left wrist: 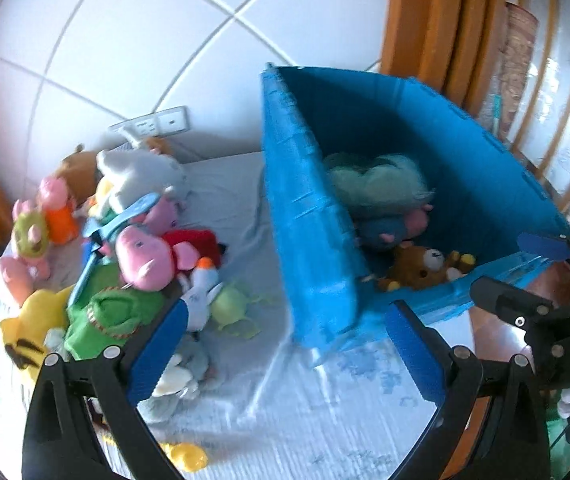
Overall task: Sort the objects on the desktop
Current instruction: 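Raise both tools out of the crate toward the toy pile, then move both open tools over the remaining toy pile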
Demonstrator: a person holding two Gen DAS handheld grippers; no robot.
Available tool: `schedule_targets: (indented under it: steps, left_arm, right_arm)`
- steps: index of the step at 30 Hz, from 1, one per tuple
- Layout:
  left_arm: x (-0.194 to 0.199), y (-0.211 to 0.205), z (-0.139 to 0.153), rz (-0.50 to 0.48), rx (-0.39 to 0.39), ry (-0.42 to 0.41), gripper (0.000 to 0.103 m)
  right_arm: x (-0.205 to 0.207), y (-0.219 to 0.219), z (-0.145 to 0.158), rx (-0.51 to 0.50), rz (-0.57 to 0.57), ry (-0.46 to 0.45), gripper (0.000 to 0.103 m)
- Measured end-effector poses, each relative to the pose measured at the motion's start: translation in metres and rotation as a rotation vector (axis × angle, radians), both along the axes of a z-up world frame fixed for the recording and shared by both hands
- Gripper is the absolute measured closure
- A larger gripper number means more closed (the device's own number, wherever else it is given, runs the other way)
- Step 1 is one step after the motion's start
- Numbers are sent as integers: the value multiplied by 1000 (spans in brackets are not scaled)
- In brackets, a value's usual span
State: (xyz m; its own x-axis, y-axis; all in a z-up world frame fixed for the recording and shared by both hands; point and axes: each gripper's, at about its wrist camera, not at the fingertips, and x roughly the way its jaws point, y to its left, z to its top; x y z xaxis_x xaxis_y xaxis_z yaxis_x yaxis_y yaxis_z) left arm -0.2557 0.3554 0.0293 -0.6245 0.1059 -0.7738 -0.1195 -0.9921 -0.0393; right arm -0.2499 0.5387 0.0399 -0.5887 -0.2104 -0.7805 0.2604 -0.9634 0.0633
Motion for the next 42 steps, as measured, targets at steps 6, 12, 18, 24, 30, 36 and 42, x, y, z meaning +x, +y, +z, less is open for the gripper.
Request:
schedule_targets:
  steps: [6, 12, 18, 24, 30, 36, 42]
  left_arm:
    - [10, -54, -8, 92, 2, -3, 2]
    - [20, -115, -18, 149, -18, -5, 2]
    - [26, -180, -24, 177, -27, -10, 2]
    - [22, -232, -29, 164, -28, -19, 2]
    - [16, -274, -37, 143, -15, -37, 2]
    - [16, -323, -49, 196, -8, -54, 2]
    - [14, -381, -60, 324, -16, -64, 2]
  right_arm:
    - [-1, -49, -2, -8, 84, 11, 0]
    - [-1, -110, -14, -14, 148, 10, 0]
    - [-5, -165, -26, 121, 42, 33, 0]
    - [-9, -175, -22, 148, -108, 81, 0]
    - [4, -234, 3, 149, -68, 174, 0]
    - [-8, -307, -13, 89, 61, 119, 0]
    - [-36, -372, -38, 42, 209, 71, 0]
